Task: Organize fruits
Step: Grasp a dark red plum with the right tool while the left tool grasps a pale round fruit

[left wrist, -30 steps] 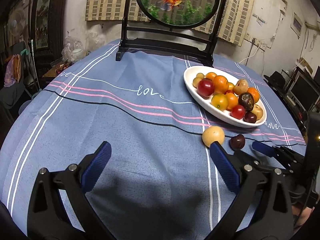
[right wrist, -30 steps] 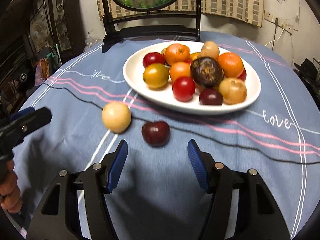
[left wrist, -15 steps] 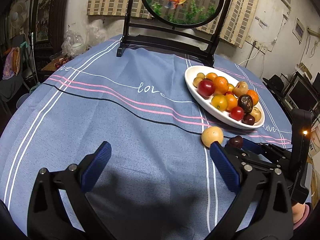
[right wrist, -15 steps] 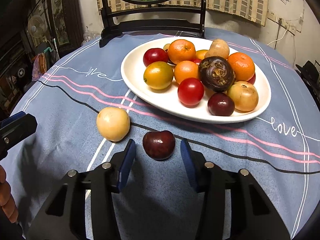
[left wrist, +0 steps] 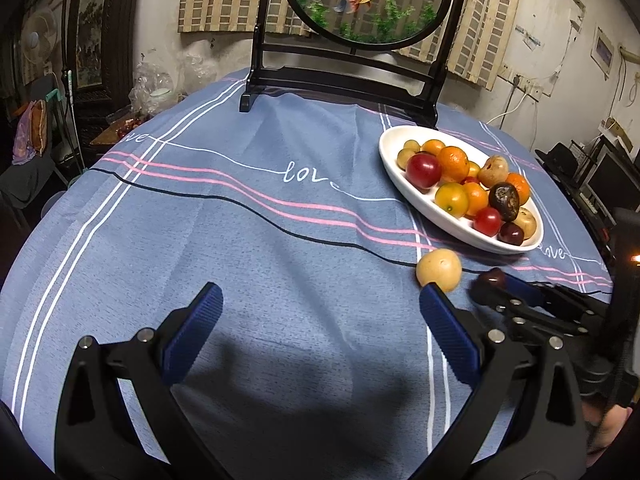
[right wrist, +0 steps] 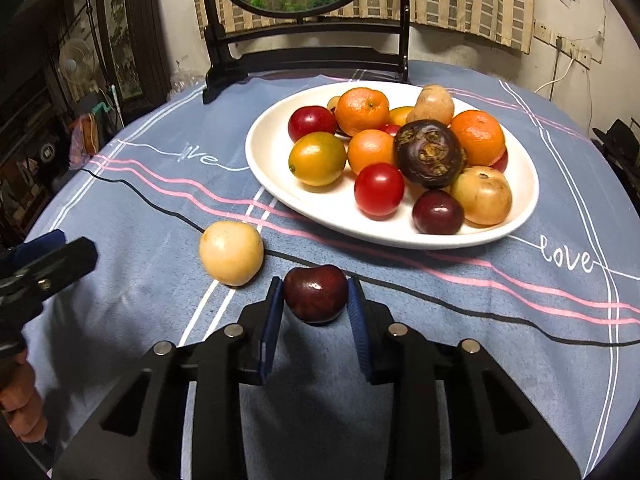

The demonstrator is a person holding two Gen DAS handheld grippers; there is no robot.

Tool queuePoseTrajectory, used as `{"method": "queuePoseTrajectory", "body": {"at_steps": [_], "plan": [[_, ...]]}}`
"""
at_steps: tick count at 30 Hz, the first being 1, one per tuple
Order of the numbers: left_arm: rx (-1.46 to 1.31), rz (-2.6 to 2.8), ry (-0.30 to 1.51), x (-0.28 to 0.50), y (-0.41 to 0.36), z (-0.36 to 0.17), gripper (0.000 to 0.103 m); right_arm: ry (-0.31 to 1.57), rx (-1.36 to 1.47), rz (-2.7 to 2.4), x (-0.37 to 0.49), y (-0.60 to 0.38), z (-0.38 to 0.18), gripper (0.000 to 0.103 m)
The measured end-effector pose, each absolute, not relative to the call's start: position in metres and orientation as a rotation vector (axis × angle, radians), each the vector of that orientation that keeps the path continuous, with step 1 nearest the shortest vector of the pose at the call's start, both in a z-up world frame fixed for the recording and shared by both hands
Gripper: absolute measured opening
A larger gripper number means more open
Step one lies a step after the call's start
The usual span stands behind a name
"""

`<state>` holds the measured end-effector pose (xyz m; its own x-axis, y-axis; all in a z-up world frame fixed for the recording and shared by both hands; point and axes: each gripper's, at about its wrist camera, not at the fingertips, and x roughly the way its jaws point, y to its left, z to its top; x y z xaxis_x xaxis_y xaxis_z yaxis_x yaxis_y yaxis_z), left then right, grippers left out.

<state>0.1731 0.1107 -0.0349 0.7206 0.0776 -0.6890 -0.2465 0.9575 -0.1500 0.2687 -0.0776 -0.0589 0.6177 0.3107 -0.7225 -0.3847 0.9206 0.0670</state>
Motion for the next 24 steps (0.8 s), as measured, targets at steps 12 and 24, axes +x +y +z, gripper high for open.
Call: {"method": "queuePoseTrajectory", "body": {"at_steps": [12,24], "plan": [[-0.159,0.018,0.771,0.192,0.074,-0.041,0.097,0.782,0.081,0.388,0.250,-0.141,-0.041,0.033],[-0.068,-0.008,0.844,0.243,0.025,-0.054,0.069,0.751,0.106,0.365,0.245,-0.149,-0.026,0.033]]}}
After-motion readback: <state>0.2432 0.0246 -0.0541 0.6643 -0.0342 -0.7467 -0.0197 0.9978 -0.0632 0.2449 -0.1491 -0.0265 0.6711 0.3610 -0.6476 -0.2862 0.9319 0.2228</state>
